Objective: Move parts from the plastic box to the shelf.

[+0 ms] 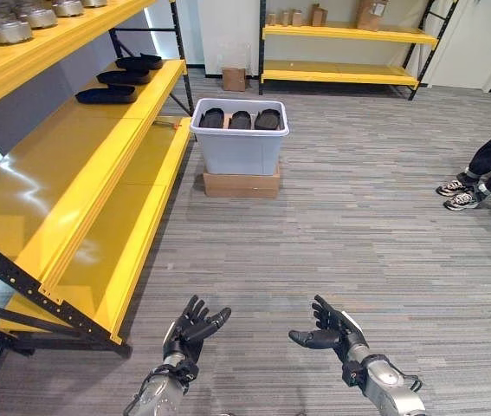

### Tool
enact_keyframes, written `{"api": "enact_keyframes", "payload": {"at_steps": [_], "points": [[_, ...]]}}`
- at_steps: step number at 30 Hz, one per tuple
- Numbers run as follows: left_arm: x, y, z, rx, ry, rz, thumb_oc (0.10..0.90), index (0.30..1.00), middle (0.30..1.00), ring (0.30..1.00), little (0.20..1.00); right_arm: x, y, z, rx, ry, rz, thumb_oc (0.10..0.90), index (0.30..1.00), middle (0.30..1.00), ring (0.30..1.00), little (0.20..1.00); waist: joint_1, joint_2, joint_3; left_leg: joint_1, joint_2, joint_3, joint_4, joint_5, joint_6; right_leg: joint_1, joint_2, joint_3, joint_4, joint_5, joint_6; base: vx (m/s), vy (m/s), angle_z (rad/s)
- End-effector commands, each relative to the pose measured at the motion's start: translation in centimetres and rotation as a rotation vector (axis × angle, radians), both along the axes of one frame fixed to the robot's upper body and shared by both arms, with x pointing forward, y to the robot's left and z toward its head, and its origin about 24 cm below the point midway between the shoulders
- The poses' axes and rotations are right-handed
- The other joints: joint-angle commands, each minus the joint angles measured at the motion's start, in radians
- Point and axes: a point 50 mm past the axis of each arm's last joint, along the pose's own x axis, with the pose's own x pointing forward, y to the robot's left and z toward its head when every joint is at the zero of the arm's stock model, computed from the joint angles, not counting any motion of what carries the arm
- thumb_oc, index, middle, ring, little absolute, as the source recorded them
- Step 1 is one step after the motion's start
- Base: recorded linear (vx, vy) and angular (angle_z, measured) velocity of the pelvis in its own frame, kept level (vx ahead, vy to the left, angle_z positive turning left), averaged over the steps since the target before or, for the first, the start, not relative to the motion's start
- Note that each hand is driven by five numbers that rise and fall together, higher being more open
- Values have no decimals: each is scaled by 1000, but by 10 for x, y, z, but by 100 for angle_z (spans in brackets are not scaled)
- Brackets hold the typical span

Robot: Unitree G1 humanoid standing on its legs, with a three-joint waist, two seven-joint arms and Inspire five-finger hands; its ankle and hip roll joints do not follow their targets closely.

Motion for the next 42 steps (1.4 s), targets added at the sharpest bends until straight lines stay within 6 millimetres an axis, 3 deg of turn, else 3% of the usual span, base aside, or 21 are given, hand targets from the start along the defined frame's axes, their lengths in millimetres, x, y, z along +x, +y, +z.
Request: {"api": "enact_keyframes", "payload": {"at_steps": [1,9,17,22,29,31,36,38,40,41,42], "points": [[41,-6,41,94,-249,-57,900,1000,1000,1000,1000,40,5,42,47,-233,-20,900,1000,1000,1000,1000,14,-12,-19,19,103,9,-25,7,-80,62,-139,30,-51,12,128,0,0,0],[32,0,36,20,-225,-13,900,1000,1000,1000,1000,35,-2,38,28,-207,-57,900,1000,1000,1000,1000,8,-5,-24,12,105,5,-14,1,-82,60,-142,42,-54,10,127,30,27,0],[41,-18,40,-92,-249,-41,900,1000,1000,1000,1000,36,-10,39,31,-206,-119,900,1000,1000,1000,1000,23,-4,2,-29,96,-29,27,-4,-71,40,-156,23,-26,18,135,-18,32,2],[33,-27,31,-133,-225,-86,900,1000,1000,1000,1000,34,-8,41,82,-224,-110,900,1000,1000,1000,1000,20,-11,0,-15,89,-27,15,-8,-64,52,-149,21,-34,14,136,7,74,9],[40,-29,44,19,-271,-214,900,1000,1000,1000,1000,31,-20,42,59,-227,-147,900,1000,1000,1000,1000,17,-26,10,-30,59,-37,34,-26,-33,28,-165,42,15,12,153,10,127,4],[44,-30,50,-9,-321,-247,900,1000,1000,1000,1000,32,-20,44,64,-238,-150,900,1000,1000,1000,1000,18,-28,17,-40,55,-41,46,-31,-27,18,-168,45,31,10,156,-25,109,7],[47,-33,61,-42,-394,-395,900,1000,1000,1000,1000,43,-18,52,96,-282,-143,900,1000,1000,1000,1000,32,-23,47,-83,20,-49,97,-60,15,-38,-165,63,172,-14,159,-24,191,10],[54,-34,67,-43,-411,-403,900,1000,1000,1000,1000,50,-16,58,94,-305,-135,900,1000,1000,1000,1000,42,-13,63,-114,2,-45,115,-68,43,-98,-168,56,318,-12,151,-88,227,-9],[55,-35,68,-46,-411,-399,900,1000,1000,1000,1000,53,-16,59,93,-309,-134,900,1000,1000,1000,1000,46,-10,67,-118,-4,-43,117,-71,51,-117,-175,50,366,-9,147,-22,187,-15],[57,-35,69,-60,-408,-381,900,1000,1000,1000,1000,58,-17,63,83,-319,-132,900,1000,1000,1000,1000,58,0,76,-115,-20,-37,120,-84,71,-159,-194,14,495,3,141,18,178,-7],[57,-35,69,-61,-407,-380,900,1000,1000,1000,1000,58,-16,63,83,-320,-131,900,1000,1000,1000,1000,59,0,76,-114,-22,-36,120,-86,73,-163,-195,12,503,4,141,69,254,-12]]}}
